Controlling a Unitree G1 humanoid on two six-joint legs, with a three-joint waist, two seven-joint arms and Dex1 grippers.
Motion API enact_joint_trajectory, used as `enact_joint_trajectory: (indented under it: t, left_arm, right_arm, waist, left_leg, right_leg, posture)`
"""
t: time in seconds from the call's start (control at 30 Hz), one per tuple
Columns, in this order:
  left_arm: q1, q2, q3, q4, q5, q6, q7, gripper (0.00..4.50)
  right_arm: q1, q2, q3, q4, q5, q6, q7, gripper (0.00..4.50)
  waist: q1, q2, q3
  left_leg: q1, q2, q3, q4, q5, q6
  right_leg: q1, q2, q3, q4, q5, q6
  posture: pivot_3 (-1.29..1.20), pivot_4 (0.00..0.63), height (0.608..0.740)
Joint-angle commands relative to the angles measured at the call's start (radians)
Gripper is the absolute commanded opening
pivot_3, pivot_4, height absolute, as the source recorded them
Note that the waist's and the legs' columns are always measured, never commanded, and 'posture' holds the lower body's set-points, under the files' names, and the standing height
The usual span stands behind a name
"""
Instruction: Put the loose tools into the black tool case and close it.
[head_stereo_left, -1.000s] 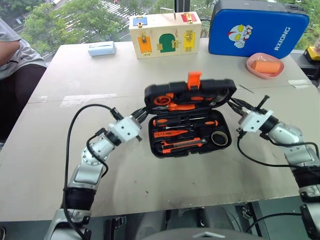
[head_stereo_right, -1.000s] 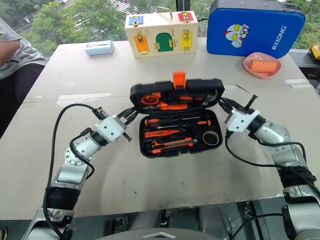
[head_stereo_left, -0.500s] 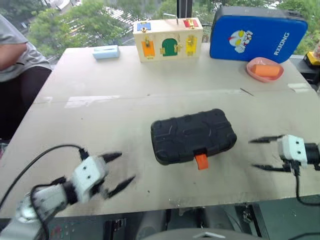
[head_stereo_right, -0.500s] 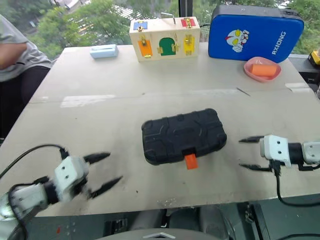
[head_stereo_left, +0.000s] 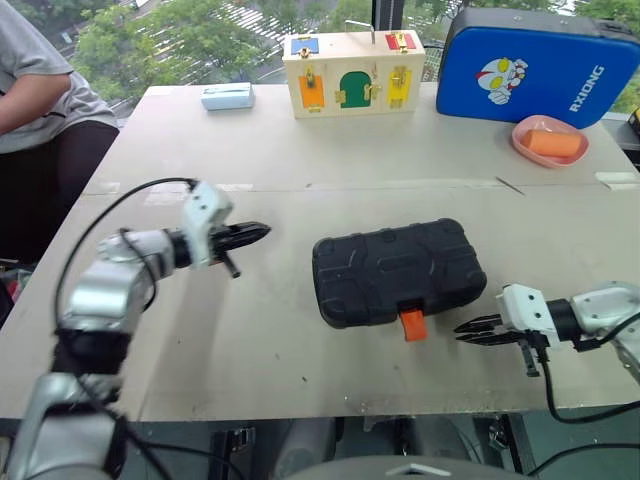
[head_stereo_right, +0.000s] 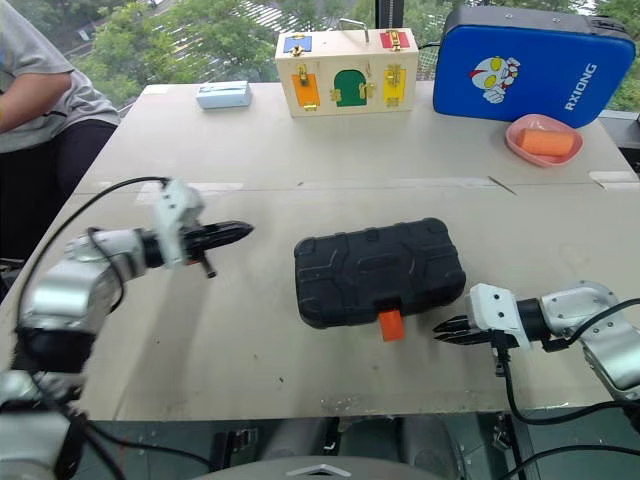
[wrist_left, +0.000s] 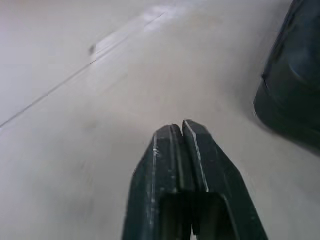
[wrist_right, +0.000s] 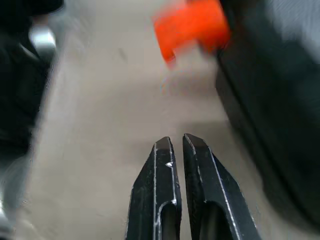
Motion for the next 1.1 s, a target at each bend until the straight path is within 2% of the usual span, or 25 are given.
enact_joint_trajectory:
  t: [0.03,0.17,0.27,0.43,0.57,0.67,0.83,0.93,1.1]
  left_arm:
    - [-0.123,-0.063,-0.08,0.135,0.093,-0.108,-0.065,0.03]
    - [-0.224,-0.16,-0.182,0.252,0.165,-0.201,-0.164,0.03]
    - [-0.224,-0.201,-0.248,0.23,0.188,-0.201,-0.255,0.03]
    - [-0.108,-0.165,-0.294,-0.039,0.132,-0.047,-0.382,0.03]
    - [-0.014,-0.152,-0.235,-0.237,0.073,0.052,-0.33,0.03]
    - [-0.008,-0.162,-0.146,-0.272,0.018,0.131,-0.258,0.03]
    - [-0.061,-0.143,-0.034,-0.342,-0.145,0.379,-0.218,0.03]
    - [-0.133,-0.199,-0.07,-0.369,-0.183,0.451,-0.187,0.03]
    - [-0.196,-0.279,-0.188,-0.283,-0.104,0.378,-0.184,0.03]
  right_arm:
    - [-0.051,0.035,0.003,0.054,-0.068,-0.057,-0.014,0.0]
    - [-0.118,0.084,0.005,0.144,-0.13,-0.106,-0.042,0.0]
    - [-0.2,0.133,0.004,0.259,-0.2,-0.157,-0.103,0.0]
    - [-0.353,0.224,-0.01,0.468,-0.293,-0.222,-0.236,0.0]
    - [-0.404,0.255,-0.024,0.561,-0.313,-0.246,-0.277,0.0]
    - [-0.396,0.229,-0.048,0.569,-0.298,-0.247,-0.262,0.0]
    - [-0.319,0.122,-0.151,0.521,-0.248,-0.221,-0.25,0.0]
    - [-0.203,0.07,-0.255,0.386,-0.129,-0.105,-0.21,0.0]
    - [-0.05,0.063,-0.337,0.123,0.022,0.11,-0.202,0.0]
  waist:
    - [-0.006,-0.001,0.0]
    - [-0.019,-0.001,0.0]
    - [-0.032,-0.003,0.0]
    - [-0.057,-0.004,-0.001]
    - [-0.041,-0.004,-0.001]
    - [-0.037,-0.003,-0.001]
    - [-0.018,-0.003,0.0]
    - [-0.008,-0.003,-0.001]
    - [-0.021,-0.002,-0.001]
  left_leg:
    - [0.0,0.0,0.0,0.0,0.0,0.0]
    - [0.0,0.0,0.0,0.0,0.0,0.0]
    - [0.0,0.0,0.0,0.0,0.0,0.0]
    - [0.004,0.0,0.004,0.002,0.001,0.0]
    - [0.002,0.0,0.004,0.002,0.001,0.0]
    - [0.002,0.001,0.003,0.0,0.001,0.0]
    - [0.001,-0.001,0.003,0.003,0.001,0.0]
    - [0.001,-0.001,0.002,0.002,0.001,0.0]
    - [0.0,-0.001,0.001,0.003,0.001,0.0]
  right_leg:
    - [0.0,0.001,-0.001,0.0,0.0,0.0]
    - [0.0,0.002,0.0,0.0,0.0,0.0]
    - [0.0,0.003,0.0,0.001,0.0,0.0]
    - [0.002,0.003,0.007,0.002,0.002,0.004]
    - [-0.001,0.003,0.008,0.002,0.003,0.005]
    - [-0.001,0.001,0.007,0.001,0.003,0.005]
    - [-0.001,0.002,0.006,0.002,0.003,0.005]
    - [-0.001,0.002,0.005,0.001,0.003,0.005]
    - [0.001,0.0,0.006,0.001,0.003,0.005]
  posture:
    - [0.0,0.15,0.735]
    - [0.0,0.15,0.735]
    - [0.0,0.15,0.735]
    - [0.0,0.15,0.735]
    - [0.0,0.15,0.735]
    - [0.0,0.15,0.735]
    - [0.0,0.15,0.735]
    - [0.0,0.15,0.735]
    - [0.0,0.15,0.735]
